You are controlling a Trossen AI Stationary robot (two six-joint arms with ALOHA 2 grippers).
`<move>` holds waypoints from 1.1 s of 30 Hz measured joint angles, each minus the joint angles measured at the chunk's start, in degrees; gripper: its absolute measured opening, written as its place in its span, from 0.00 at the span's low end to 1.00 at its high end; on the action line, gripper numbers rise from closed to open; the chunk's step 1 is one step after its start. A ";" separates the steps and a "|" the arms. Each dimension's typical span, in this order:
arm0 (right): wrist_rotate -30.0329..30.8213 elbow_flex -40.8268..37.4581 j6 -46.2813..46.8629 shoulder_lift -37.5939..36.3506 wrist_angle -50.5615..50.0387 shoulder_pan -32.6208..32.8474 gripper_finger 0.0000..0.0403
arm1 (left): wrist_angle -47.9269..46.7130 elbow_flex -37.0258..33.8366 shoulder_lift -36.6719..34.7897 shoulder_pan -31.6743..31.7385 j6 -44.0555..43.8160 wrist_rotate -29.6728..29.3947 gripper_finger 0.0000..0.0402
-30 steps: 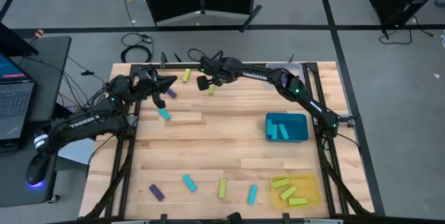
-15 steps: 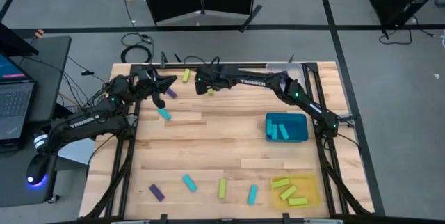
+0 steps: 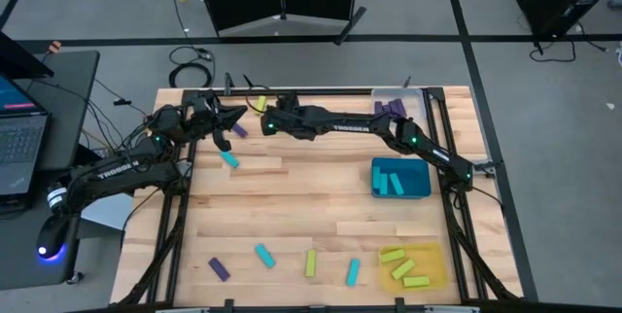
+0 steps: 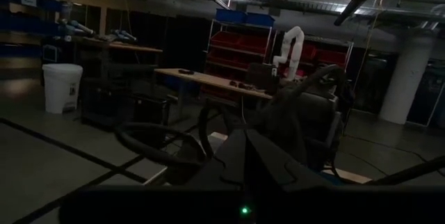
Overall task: Sort blocks
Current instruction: Put the light green block into the yellow bin
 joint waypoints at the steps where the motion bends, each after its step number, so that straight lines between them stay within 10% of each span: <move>1: 0.33 0.04 0.40 0.69 0.43 -0.02 0.98 | -0.02 0.00 0.02 0.00 0.00 0.00 0.04; 11: 3.39 0.15 -2.86 7.81 15.18 0.99 0.98 | -0.76 0.00 0.00 -0.04 -0.07 1.39 0.04; 33: 12.20 0.13 3.32 9.18 6.76 2.55 0.98 | -1.98 -0.02 0.46 0.32 1.94 1.62 0.04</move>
